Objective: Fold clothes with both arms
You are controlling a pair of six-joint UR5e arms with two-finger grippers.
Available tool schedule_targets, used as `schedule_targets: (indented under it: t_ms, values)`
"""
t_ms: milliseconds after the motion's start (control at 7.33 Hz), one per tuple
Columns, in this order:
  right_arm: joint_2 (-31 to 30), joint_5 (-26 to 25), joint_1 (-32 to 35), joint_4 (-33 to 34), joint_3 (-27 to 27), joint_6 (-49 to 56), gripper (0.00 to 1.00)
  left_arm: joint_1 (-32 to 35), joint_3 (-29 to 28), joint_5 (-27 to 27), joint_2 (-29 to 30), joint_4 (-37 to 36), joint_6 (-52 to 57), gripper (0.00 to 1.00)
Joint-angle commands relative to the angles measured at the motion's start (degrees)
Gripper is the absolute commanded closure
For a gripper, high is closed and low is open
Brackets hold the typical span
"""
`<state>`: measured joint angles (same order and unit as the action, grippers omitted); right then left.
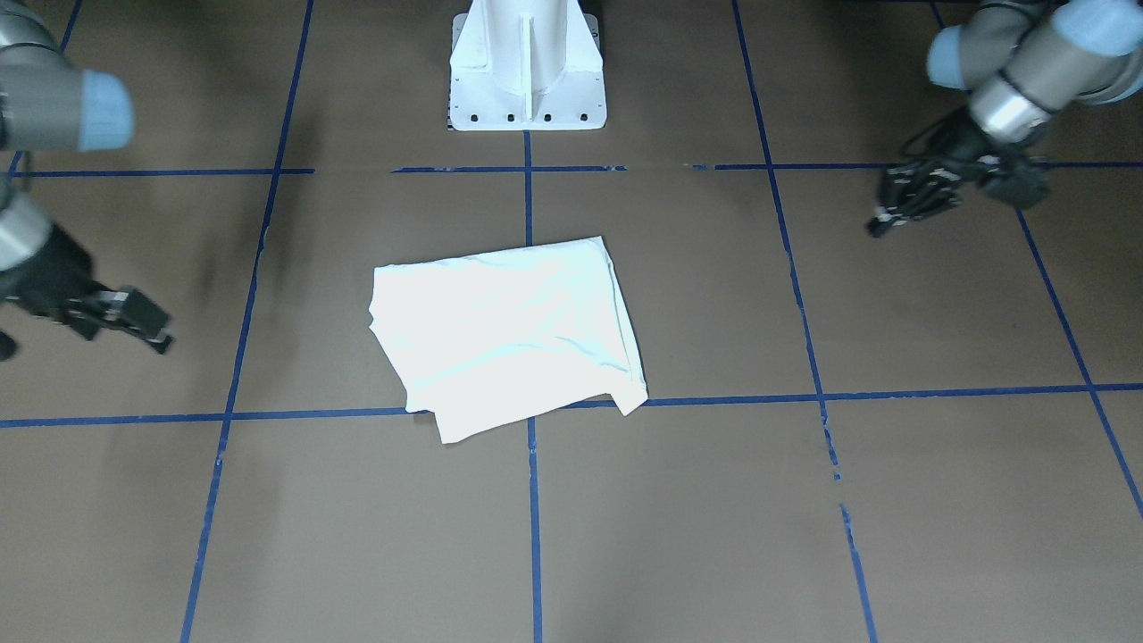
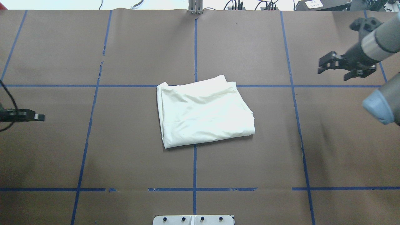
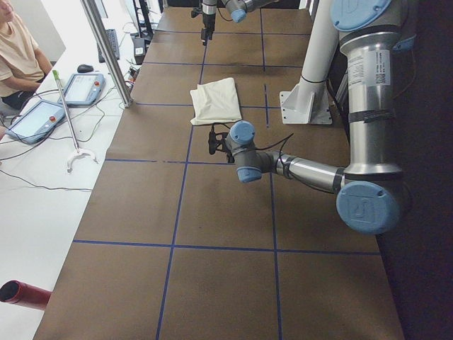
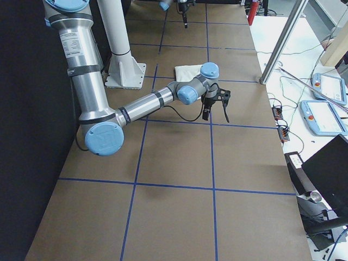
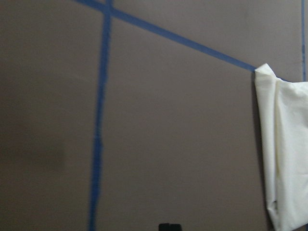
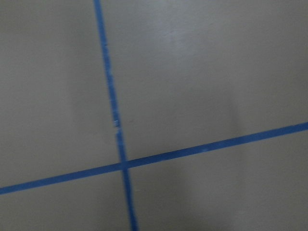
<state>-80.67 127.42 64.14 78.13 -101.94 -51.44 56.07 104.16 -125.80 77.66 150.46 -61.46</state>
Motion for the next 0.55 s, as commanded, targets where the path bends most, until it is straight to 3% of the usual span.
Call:
schedule_targets:
  t_ms: [0,273,409]
  values:
    - [-8.68,5.01,12.53,0.71,0.68,23.57,0.0,15.77,0.52,-4.27,-2.69,-10.82,24.26,1.0]
    - [-11.34,7.99,19.85,2.71,3.14,34.43,0.0,29.65,0.26,-4.2,-0.33,-33.17,49.12,1.0]
    - [-11.87,8.45,22.06,5.6,3.67,40.31,0.0,33.63,-0.09,-3.67,5.26,-48.44,56.9,0.98]
